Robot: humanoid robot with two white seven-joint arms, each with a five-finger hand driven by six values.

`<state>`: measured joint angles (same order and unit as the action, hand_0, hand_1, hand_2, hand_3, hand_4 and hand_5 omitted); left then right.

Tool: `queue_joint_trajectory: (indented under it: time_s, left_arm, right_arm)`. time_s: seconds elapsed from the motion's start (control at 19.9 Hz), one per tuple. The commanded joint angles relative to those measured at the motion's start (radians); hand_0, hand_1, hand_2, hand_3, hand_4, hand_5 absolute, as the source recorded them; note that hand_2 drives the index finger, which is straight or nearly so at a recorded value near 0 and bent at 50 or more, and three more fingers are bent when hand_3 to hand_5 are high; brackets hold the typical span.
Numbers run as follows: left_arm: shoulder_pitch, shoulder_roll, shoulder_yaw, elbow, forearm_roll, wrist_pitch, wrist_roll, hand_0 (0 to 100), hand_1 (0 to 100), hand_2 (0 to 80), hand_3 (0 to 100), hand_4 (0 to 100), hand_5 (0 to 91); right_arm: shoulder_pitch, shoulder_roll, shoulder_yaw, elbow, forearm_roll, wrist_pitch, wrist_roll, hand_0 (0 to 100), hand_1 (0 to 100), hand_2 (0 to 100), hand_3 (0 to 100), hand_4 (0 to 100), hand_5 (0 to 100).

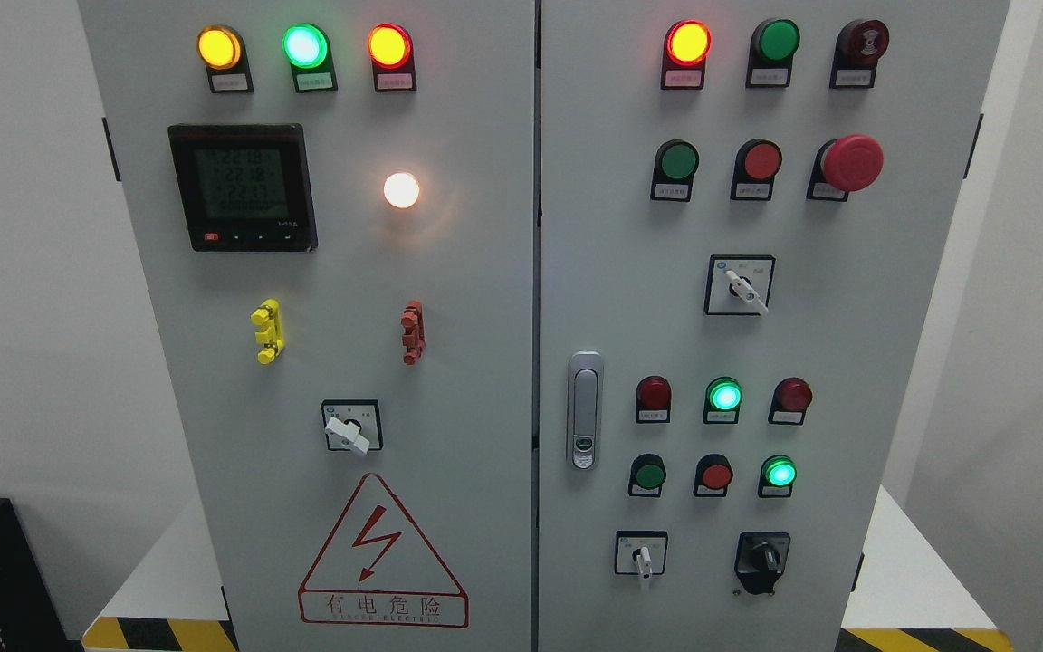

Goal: Flip black knob to close circuit

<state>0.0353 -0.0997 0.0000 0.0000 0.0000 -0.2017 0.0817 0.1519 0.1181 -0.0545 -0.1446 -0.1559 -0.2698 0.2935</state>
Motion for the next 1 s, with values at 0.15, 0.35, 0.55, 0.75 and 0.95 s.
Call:
queue_joint_trajectory:
  time_s: [0.15, 0.35, 0.55, 0.75, 0.95]
  left_arm:
    - [0.000, 0.000, -0.021, 0.021, -0.021, -0.001, 0.001, 12, 56, 0.0, 0, 0, 0.0]
    - [0.000, 0.000, -0.021, 0.021, -0.021, 0.001, 0.003, 12, 56, 0.0, 0, 0, 0.0]
    - [0.000, 0.000, -0.021, 0.021, -0.021, 0.001, 0.001, 12, 56, 0.0, 0, 0, 0.0]
    - [0.000, 0.000, -0.021, 0.021, -0.021, 0.001, 0.001, 12, 56, 0.0, 0, 0, 0.0]
    - [0.000, 0.000, -0.021, 0.021, -0.021, 0.001, 0.003, 12, 56, 0.0, 0, 0, 0.0]
  right_arm:
    - [0.000, 0.000, 0.001, -0.006, 0.002, -0.002, 0.000, 0, 13, 0, 0, 0, 0]
    - [0.006, 0.000, 0.002, -0.065, 0.030, -0.003, -0.004, 0, 13, 0, 0, 0, 0]
    - [0.014, 0.000, 0.001, -0.177, 0.055, -0.006, -0.008, 0, 12, 0, 0, 0, 0]
    - [0.054, -0.002, -0.001, -0.367, 0.096, -0.009, -0.048, 0, 12, 4, 8, 0, 0]
    - [0.067, -0.003, -0.001, -0.521, 0.234, -0.041, -0.169, 0, 11, 15, 30, 23, 10]
